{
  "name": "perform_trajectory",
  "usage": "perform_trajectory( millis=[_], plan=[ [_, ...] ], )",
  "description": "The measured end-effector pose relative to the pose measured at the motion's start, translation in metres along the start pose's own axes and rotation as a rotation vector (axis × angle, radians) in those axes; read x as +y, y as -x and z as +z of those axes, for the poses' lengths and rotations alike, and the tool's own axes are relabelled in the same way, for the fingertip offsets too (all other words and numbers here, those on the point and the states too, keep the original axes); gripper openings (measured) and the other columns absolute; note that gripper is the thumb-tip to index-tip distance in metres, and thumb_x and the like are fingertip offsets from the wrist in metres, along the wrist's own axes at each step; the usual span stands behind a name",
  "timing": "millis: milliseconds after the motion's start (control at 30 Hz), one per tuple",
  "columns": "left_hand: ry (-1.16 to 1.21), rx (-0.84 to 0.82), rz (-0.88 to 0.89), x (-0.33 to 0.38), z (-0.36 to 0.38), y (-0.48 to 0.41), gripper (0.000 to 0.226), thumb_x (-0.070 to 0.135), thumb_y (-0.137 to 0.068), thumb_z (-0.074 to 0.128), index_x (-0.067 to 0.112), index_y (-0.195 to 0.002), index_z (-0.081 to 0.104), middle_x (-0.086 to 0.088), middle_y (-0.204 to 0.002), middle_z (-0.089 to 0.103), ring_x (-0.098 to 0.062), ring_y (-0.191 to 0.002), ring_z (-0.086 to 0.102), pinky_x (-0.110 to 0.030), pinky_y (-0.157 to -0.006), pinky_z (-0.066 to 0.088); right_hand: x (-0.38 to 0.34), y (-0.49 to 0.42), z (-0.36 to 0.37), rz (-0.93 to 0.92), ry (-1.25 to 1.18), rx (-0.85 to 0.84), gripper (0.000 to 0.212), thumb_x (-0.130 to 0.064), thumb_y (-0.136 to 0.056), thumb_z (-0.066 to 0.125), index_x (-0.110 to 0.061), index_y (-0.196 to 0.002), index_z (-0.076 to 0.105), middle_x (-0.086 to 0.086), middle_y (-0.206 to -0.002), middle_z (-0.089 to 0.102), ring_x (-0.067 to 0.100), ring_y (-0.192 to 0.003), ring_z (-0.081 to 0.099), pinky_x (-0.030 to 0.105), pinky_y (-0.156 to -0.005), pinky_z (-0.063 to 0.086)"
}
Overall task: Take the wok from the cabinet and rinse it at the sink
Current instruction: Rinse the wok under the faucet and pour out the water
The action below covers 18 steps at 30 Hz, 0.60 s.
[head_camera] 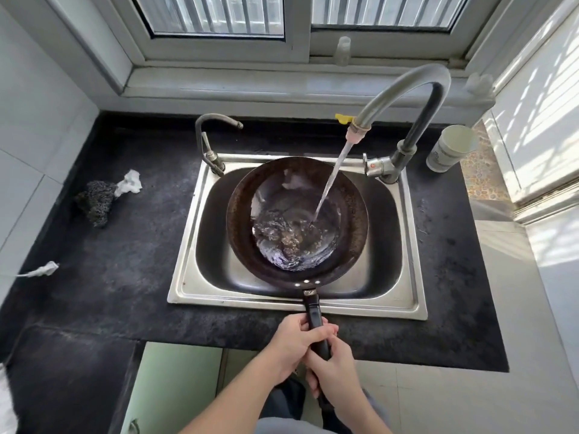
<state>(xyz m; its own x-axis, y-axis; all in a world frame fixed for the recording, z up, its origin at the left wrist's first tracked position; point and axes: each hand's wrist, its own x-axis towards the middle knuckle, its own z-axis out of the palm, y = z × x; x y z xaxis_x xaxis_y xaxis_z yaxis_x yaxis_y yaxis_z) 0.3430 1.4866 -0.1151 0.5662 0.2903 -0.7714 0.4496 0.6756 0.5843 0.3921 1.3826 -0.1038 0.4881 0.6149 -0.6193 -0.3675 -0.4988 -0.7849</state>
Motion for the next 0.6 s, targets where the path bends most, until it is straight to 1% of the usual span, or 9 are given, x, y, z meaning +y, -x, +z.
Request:
perform_trajectory(
  millis=[133, 233, 300, 333, 400, 433, 500, 567, 600],
  plan=[
    [-0.034, 0.041, 0.014, 0.002, 0.001, -0.003, 0.025, 0.008, -0.086, 0.071, -0.004, -0.107, 0.064, -0.015, -0.104, 0.076, -0.027, -0.100, 0.072, -0.037, -0.093, 0.056, 0.002, -0.004, 0.000, -0.012, 0.044, -0.007, 0.011, -0.003, -0.094, 0.058, -0.009, -0.099, 0.065, 0.007, -0.043, 0.054, 0.019, -0.032, 0.047, 0.026, -0.035, 0.040],
    [-0.098, 0.020, 0.009, 0.003, -0.001, -0.003, 0.025, 0.013, -0.087, 0.072, 0.000, -0.107, 0.065, -0.009, -0.101, 0.077, -0.023, -0.098, 0.073, -0.039, -0.090, 0.057, 0.001, -0.007, -0.008, -0.005, 0.108, -0.064, 0.004, -0.010, -0.091, 0.063, -0.010, -0.091, 0.068, 0.007, -0.053, 0.065, 0.023, -0.044, 0.060, 0.036, -0.046, 0.053],
    [-0.118, 0.013, 0.009, 0.002, -0.003, -0.004, 0.026, 0.016, -0.085, 0.074, 0.003, -0.106, 0.066, -0.009, -0.101, 0.077, -0.024, -0.098, 0.073, -0.043, -0.091, 0.057, -0.003, -0.009, -0.022, 0.010, 0.218, -0.136, 0.007, -0.025, -0.086, 0.071, -0.018, -0.088, 0.072, 0.004, -0.065, 0.073, 0.017, -0.058, 0.069, 0.039, -0.062, 0.061],
    [-0.112, 0.016, 0.014, 0.001, -0.003, -0.004, 0.027, 0.017, -0.084, 0.075, 0.003, -0.105, 0.066, -0.012, -0.103, 0.076, -0.026, -0.099, 0.072, -0.045, -0.093, 0.056, -0.008, -0.009, -0.031, 0.023, 0.296, -0.173, 0.013, -0.035, -0.082, 0.074, -0.024, -0.088, 0.073, 0.000, -0.069, 0.074, 0.012, -0.063, 0.070, 0.036, -0.065, 0.062],
    [-0.081, 0.023, 0.024, -0.001, -0.003, -0.005, 0.026, 0.014, -0.084, 0.075, 0.001, -0.105, 0.066, -0.019, -0.106, 0.074, -0.031, -0.100, 0.072, -0.048, -0.096, 0.054, -0.020, -0.013, -0.056, 0.065, 0.389, -0.207, 0.028, -0.048, -0.074, 0.077, -0.023, -0.086, 0.073, -0.001, -0.071, 0.074, 0.010, -0.063, 0.069, 0.033, -0.064, 0.061],
    [-0.063, 0.027, 0.026, -0.002, -0.002, -0.005, 0.027, 0.012, -0.085, 0.074, -0.001, -0.106, 0.065, -0.021, -0.107, 0.073, -0.031, -0.099, 0.072, -0.047, -0.095, 0.054, -0.028, -0.017, -0.069, 0.063, 0.412, -0.186, 0.034, -0.052, -0.072, 0.077, -0.021, -0.085, 0.072, 0.001, -0.073, 0.076, 0.010, -0.063, 0.070, 0.034, -0.065, 0.060],
    [-0.009, 0.031, 0.023, -0.002, 0.000, -0.004, 0.030, 0.008, -0.086, 0.073, -0.005, -0.110, 0.061, -0.024, -0.107, 0.072, -0.030, -0.095, 0.073, -0.044, -0.091, 0.058, -0.049, -0.034, -0.093, -0.040, 0.525, -0.061, 0.036, -0.055, -0.076, 0.074, -0.022, -0.087, 0.071, -0.001, -0.078, 0.076, 0.006, -0.070, 0.070, 0.034, -0.072, 0.060],
    [0.036, 0.039, 0.011, -0.001, 0.003, -0.002, 0.033, 0.005, -0.086, 0.072, -0.009, -0.112, 0.057, -0.027, -0.108, 0.071, -0.032, -0.091, 0.074, -0.042, -0.083, 0.060, -0.078, -0.057, -0.110, -0.219, 0.687, 0.114, 0.030, -0.048, -0.083, 0.070, -0.024, -0.101, 0.068, -0.009, -0.094, 0.073, 0.005, -0.086, 0.068, 0.032, -0.083, 0.059],
    [0.044, 0.047, 0.005, 0.000, 0.003, -0.001, 0.033, 0.004, -0.086, 0.072, -0.009, -0.113, 0.057, -0.028, -0.109, 0.070, -0.033, -0.089, 0.074, -0.041, -0.080, 0.061, -0.094, -0.070, -0.114, -0.334, 0.770, 0.196, 0.032, -0.042, -0.086, 0.069, -0.022, -0.111, 0.065, -0.007, -0.107, 0.071, 0.007, -0.096, 0.066, 0.033, -0.090, 0.058]
  ],
)
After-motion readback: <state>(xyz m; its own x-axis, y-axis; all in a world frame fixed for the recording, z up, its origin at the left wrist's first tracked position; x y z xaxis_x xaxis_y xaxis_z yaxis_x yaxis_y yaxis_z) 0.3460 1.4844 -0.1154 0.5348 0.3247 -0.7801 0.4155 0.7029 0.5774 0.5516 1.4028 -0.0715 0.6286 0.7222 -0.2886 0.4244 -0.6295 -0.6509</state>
